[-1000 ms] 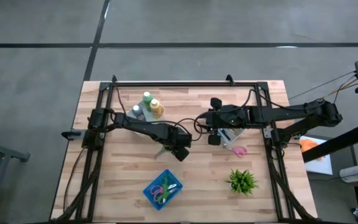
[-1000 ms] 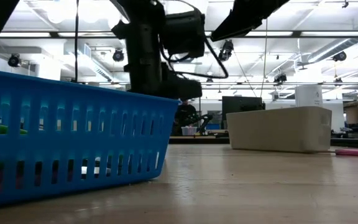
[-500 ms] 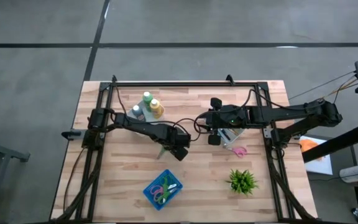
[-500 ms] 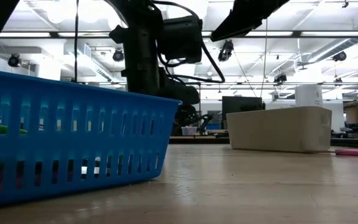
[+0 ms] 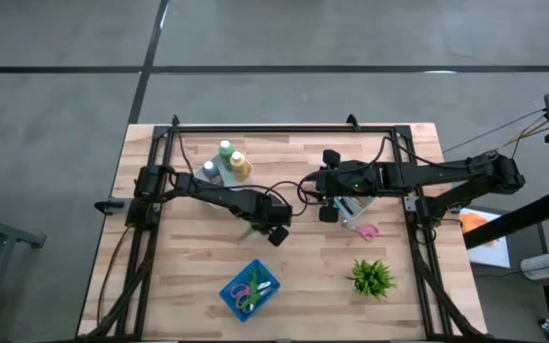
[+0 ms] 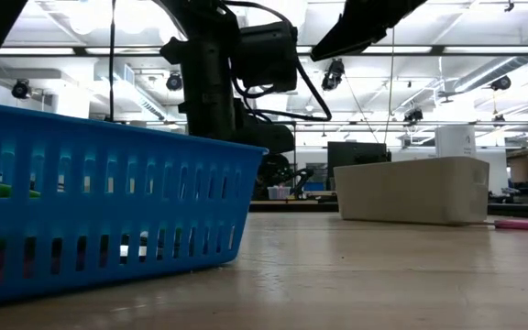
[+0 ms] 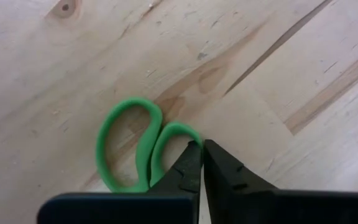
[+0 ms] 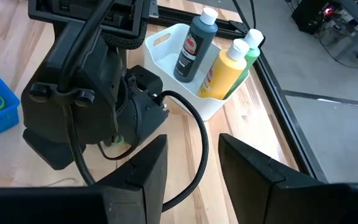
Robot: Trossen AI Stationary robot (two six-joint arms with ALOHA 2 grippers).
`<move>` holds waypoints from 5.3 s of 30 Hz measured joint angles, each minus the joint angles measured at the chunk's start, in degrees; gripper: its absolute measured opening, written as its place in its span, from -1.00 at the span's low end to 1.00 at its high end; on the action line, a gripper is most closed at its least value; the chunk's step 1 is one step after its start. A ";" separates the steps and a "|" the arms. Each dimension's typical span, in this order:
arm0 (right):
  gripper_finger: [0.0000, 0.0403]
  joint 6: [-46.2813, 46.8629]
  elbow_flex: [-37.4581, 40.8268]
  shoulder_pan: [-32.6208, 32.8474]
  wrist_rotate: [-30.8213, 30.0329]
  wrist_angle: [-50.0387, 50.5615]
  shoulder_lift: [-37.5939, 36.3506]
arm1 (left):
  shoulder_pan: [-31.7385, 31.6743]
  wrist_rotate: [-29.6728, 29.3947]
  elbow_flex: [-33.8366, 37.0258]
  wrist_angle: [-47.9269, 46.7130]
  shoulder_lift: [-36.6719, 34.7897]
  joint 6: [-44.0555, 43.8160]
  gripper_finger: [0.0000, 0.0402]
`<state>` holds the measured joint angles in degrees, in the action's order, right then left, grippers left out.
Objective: Pick & Place Paint Supplies
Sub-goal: Put the green scissors into the blue bin, then put the pink scissors into the blue bin
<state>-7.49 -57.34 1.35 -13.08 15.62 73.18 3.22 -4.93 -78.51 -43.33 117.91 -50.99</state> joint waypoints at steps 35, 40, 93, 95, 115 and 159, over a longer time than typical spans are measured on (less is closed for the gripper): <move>-0.29 0.01 0.00 0.02 0.01 0.02 0.00 | 0.08 1.32 -0.21 -8.24 -6.82 -1.60 -0.96; -0.29 0.01 0.02 0.02 0.02 0.02 -0.02 | 0.75 2.31 -0.28 -9.93 -11.01 -4.62 -0.96; -0.29 0.01 0.01 0.01 0.00 0.02 0.00 | 23.69 4.34 0.10 9.37 -8.59 -34.55 -0.96; -0.29 -0.01 0.02 0.02 0.02 0.02 -0.02 | 23.69 4.34 0.10 9.10 -7.96 -34.78 -0.96; -0.29 0.01 0.02 0.02 0.00 0.02 -0.02 | 23.67 3.04 0.10 7.30 -7.48 -36.12 -0.95; -0.29 0.01 0.01 0.02 0.01 0.01 -0.01 | 18.20 -22.46 -4.51 11.41 -10.19 3.24 -0.43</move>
<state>-7.49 -57.33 1.37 -13.07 15.63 73.17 21.42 -27.38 -83.01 -31.92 107.72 -47.75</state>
